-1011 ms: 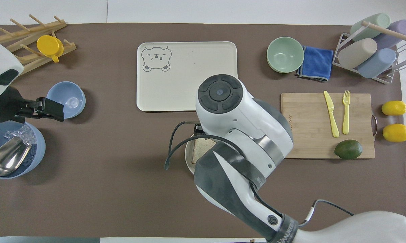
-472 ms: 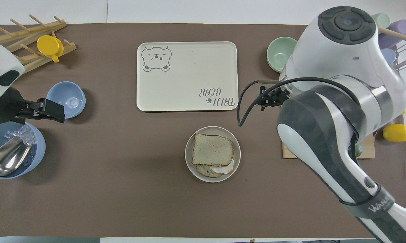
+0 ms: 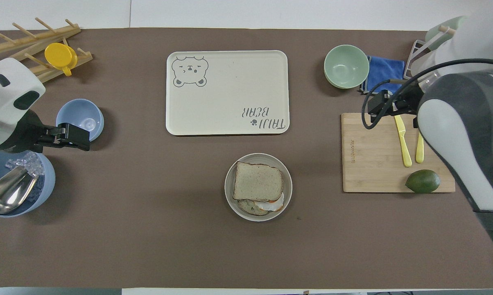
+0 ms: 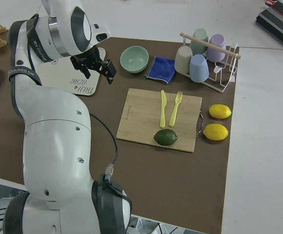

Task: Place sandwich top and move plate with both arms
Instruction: 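Open the right gripper and withdraw while the left gripper reaches the plate, then grasp the rim of the white plate with the left gripper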

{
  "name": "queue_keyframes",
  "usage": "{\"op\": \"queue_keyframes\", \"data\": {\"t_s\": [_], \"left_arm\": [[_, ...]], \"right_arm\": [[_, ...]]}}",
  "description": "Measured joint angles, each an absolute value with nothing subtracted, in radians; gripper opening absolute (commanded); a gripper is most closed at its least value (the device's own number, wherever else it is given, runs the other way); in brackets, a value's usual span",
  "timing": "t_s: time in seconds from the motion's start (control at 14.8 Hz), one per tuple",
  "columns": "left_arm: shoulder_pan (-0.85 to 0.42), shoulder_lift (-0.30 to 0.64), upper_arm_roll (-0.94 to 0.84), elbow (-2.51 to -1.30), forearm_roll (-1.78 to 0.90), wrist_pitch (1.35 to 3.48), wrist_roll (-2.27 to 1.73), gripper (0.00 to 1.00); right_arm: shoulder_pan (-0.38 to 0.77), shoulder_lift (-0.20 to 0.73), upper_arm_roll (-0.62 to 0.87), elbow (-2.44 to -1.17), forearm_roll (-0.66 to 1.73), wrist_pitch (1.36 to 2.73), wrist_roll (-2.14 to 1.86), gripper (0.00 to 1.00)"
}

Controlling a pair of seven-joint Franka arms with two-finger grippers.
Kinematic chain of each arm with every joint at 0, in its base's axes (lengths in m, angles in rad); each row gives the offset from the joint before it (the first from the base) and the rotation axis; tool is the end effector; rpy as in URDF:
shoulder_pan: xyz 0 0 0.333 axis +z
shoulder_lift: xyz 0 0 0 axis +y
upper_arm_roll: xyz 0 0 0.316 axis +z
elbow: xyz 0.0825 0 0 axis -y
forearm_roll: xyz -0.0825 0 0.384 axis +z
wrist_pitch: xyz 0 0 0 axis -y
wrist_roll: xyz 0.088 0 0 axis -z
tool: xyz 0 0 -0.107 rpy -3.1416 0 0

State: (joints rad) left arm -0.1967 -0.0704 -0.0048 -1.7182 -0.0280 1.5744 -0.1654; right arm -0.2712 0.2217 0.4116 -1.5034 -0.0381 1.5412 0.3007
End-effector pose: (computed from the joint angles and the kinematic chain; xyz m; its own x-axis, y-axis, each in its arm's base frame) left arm 0.5179 -0.1089 0.5936 0.9964 -0.0354 -0.0769 -0.0344 -0.9993 0.0151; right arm 0.6032 0.0576 0.5342 0.9725 -0.1570 -0.1721 -0.1592 -0.9872 0.0007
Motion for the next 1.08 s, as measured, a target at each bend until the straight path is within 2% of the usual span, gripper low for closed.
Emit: {"op": "queue_keyframes", "data": {"t_s": [0.2, 0.61, 1.08], "left_arm": [[-0.265, -0.097, -0.009, -1.837, -0.067, 1.711, -0.268, 1.00], [-0.448, -0.082, -0.017, -2.068, -0.104, 2.001, -0.371, 1.00], [-0.600, 0.037, -0.018, -2.287, -0.197, 2.411, -0.375, 1.00]], "right_arm": [[-0.149, 0.162, 0.176, -1.502, 0.040, 1.528, 0.233, 1.00], [0.063, 0.099, -0.056, -1.515, 0.049, 1.488, 0.202, 1.00], [0.070, 0.095, -0.121, -1.539, 0.049, 1.488, 0.140, 1.00]]}}
